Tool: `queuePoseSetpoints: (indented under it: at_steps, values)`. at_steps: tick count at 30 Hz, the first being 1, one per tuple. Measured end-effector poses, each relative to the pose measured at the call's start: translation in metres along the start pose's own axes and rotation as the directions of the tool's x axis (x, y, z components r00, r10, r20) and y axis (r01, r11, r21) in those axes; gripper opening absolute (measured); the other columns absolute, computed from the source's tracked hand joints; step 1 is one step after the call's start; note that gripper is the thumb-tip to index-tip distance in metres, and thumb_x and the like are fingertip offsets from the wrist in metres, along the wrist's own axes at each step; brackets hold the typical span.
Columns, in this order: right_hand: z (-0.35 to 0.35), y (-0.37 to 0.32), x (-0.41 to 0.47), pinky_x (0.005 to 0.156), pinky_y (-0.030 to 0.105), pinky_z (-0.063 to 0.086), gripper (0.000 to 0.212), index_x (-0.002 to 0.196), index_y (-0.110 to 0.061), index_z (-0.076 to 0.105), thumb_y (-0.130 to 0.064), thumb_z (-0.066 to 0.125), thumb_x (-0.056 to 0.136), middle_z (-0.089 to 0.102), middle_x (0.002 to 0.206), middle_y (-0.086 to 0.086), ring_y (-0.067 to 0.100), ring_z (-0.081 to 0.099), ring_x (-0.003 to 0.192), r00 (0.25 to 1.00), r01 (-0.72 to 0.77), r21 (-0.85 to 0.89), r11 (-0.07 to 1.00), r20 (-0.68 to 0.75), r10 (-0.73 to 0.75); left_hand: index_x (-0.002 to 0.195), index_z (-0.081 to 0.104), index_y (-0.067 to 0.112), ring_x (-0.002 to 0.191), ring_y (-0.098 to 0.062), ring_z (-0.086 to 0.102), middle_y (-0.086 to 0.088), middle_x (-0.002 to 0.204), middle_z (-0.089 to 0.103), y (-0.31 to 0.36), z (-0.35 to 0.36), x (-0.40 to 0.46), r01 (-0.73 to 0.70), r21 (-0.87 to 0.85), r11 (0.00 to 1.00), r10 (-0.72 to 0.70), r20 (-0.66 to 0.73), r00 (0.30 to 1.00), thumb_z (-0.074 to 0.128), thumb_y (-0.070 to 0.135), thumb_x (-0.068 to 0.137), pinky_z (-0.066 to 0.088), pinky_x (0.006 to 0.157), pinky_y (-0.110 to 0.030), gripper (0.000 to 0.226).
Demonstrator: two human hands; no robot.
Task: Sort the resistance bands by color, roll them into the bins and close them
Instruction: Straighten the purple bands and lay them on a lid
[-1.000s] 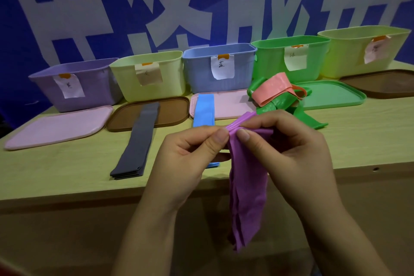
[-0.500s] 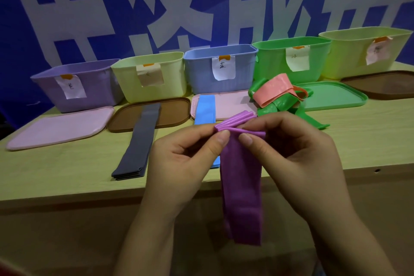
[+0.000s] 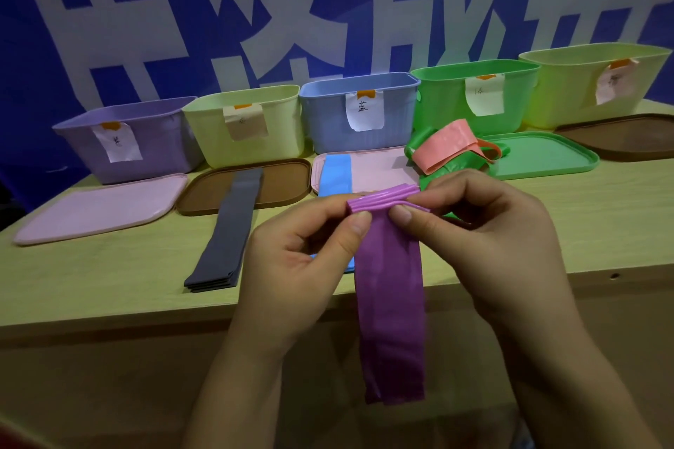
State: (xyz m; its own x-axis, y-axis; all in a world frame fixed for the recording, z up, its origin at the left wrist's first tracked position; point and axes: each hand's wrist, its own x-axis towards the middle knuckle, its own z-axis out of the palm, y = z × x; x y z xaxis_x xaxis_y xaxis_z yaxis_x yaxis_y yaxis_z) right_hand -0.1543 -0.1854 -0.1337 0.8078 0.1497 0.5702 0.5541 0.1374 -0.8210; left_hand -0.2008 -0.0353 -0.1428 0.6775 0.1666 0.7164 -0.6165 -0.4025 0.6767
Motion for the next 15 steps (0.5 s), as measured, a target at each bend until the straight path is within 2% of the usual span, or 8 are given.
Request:
queuePoseSetpoints:
  at_steps: [3, 5, 7, 9, 10, 12, 15]
  values:
    - [-0.001, 0.001, 0.002, 0.057, 0.019, 0.048, 0.026, 0.054, -0.025, 0.064, -0.022, 0.089, 0.048, 0.061, 0.061, -0.007, 0.005, 0.057, 0.060, 0.998, -0.067, 0.100, 0.993, 0.007, 0.067, 0.095, 0.066, 0.032, 0.088, 0.004, 0.065, 0.029, 0.091, 0.068, -0.001, -0.003, 0.000, -0.024, -0.022, 0.999, 0.026, 0.056, 0.998, 0.058, 0.025, 0.083, 0.050, 0.075, -0.013, 0.015]
    - [-0.004, 0.004, 0.004, 0.061, 0.019, 0.050, 0.033, 0.050, -0.025, 0.060, -0.016, 0.091, 0.043, 0.063, 0.066, -0.010, 0.003, 0.060, 0.067, 0.992, -0.124, 0.172, 0.977, 0.019, 0.123, 0.096, 0.067, 0.033, 0.092, 0.004, 0.065, 0.028, 0.093, 0.069, -0.002, -0.006, 0.001, -0.022, -0.066, 0.998, 0.029, 0.105, 0.994, 0.057, 0.023, 0.084, 0.050, 0.075, -0.013, 0.018]
    - [-0.007, 0.006, 0.004, 0.068, 0.019, 0.052, 0.034, 0.062, -0.026, 0.068, -0.019, 0.091, 0.039, 0.071, 0.084, -0.009, 0.005, 0.066, 0.083, 0.978, -0.186, 0.253, 0.949, 0.141, 0.155, 0.096, 0.072, 0.040, 0.091, 0.003, 0.065, 0.026, 0.092, 0.069, -0.003, -0.007, 0.001, -0.016, -0.136, 0.991, 0.034, 0.135, 0.990, 0.063, 0.025, 0.083, 0.051, 0.075, -0.013, 0.022]
    - [-0.010, 0.006, 0.005, 0.071, 0.019, 0.053, 0.046, 0.081, -0.021, 0.075, -0.028, 0.092, 0.039, 0.073, 0.095, 0.001, 0.012, 0.068, 0.091, 0.932, -0.284, 0.314, 0.906, 0.313, 0.184, 0.097, 0.072, 0.044, 0.090, 0.002, 0.065, 0.023, 0.092, 0.070, -0.004, -0.008, 0.001, 0.005, -0.198, 0.980, 0.028, 0.161, 0.986, 0.062, 0.033, 0.083, 0.051, 0.076, -0.014, 0.020]
    - [-0.011, 0.006, 0.006, 0.068, 0.019, 0.053, 0.043, 0.081, -0.017, 0.076, -0.023, 0.090, 0.040, 0.074, 0.092, 0.004, 0.013, 0.069, 0.086, 0.911, -0.326, 0.330, 0.886, 0.359, 0.202, 0.098, 0.072, 0.042, 0.090, 0.001, 0.065, 0.021, 0.093, 0.071, -0.006, -0.008, 0.001, 0.020, -0.217, 0.976, 0.020, 0.180, 0.983, 0.060, 0.035, 0.084, 0.051, 0.076, -0.015, 0.020]
    - [-0.013, 0.007, 0.007, 0.059, 0.016, 0.051, 0.032, 0.066, -0.013, 0.075, -0.003, 0.085, 0.037, 0.072, 0.077, 0.003, 0.011, 0.068, 0.072, 0.892, -0.374, 0.355, 0.857, 0.391, 0.227, 0.098, 0.072, 0.040, 0.090, -0.001, 0.065, 0.019, 0.093, 0.071, -0.009, -0.008, 0.000, 0.053, -0.235, 0.971, -0.002, 0.211, 0.978, 0.060, 0.038, 0.084, 0.051, 0.076, -0.017, 0.019]
    - [-0.008, 0.005, 0.007, 0.061, 0.018, 0.051, 0.019, 0.057, -0.015, 0.070, -0.008, 0.078, 0.041, 0.068, 0.068, 0.000, 0.011, 0.065, 0.067, 0.889, -0.388, 0.426, 0.817, 0.407, 0.210, 0.092, 0.074, 0.033, 0.085, -0.007, 0.065, 0.011, 0.088, 0.071, -0.015, -0.006, 0.000, 0.168, -0.314, 0.935, -0.094, 0.237, 0.967, 0.069, 0.034, 0.079, 0.053, 0.072, -0.021, 0.014]
